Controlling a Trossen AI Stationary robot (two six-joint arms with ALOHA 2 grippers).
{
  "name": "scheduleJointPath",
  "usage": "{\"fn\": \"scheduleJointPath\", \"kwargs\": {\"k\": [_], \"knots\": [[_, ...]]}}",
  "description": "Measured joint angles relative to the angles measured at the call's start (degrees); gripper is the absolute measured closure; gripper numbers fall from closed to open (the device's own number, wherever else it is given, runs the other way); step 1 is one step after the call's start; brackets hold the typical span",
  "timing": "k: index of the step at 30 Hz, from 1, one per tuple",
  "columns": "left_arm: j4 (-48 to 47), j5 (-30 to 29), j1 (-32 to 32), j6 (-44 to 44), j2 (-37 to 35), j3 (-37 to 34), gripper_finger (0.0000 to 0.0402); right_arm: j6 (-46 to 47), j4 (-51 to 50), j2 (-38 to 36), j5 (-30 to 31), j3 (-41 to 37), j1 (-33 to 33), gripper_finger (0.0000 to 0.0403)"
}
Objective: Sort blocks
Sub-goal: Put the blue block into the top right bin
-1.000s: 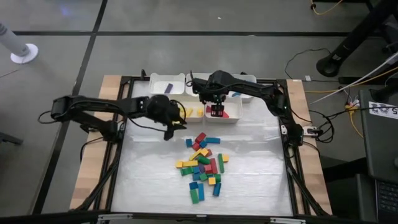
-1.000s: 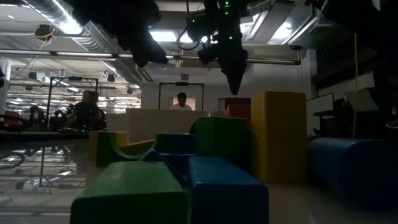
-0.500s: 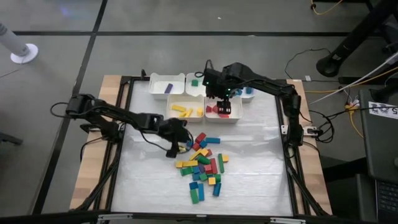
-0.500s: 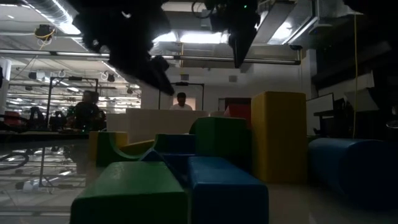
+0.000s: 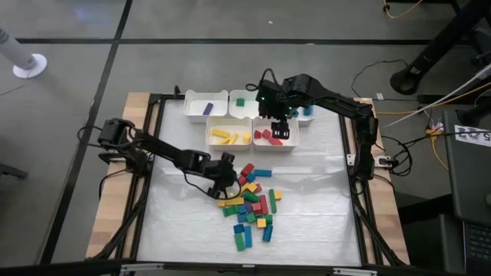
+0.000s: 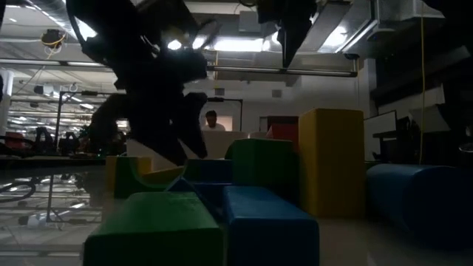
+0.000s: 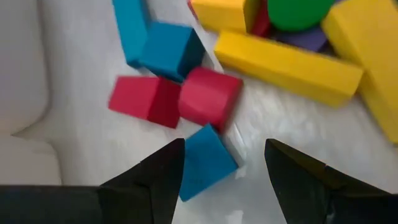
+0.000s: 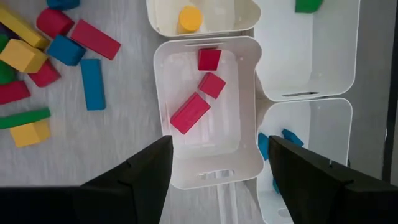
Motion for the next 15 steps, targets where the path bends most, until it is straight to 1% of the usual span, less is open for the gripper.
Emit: {"fn": "scheduleJointPath", "kwargs": {"k": [5,11,15], "knots": [[0.88,-0.80,0.61,-0.39,2.60,0.07,0.0190,1.18,0.01,0.02,-0.02,0.00,0.00,0.0141],[0.86,-0.53,2.08,-3.25,2.96,0.13,0.0190,1.44,0.01,0.04,-0.08,0.00,0.00,0.0141],[0.69,-0.53,2.67,-3.02,2.77,0.11,0.0212,1.53,0.01,0.04,-1.54,0.00,0.00,0.0141]]}}
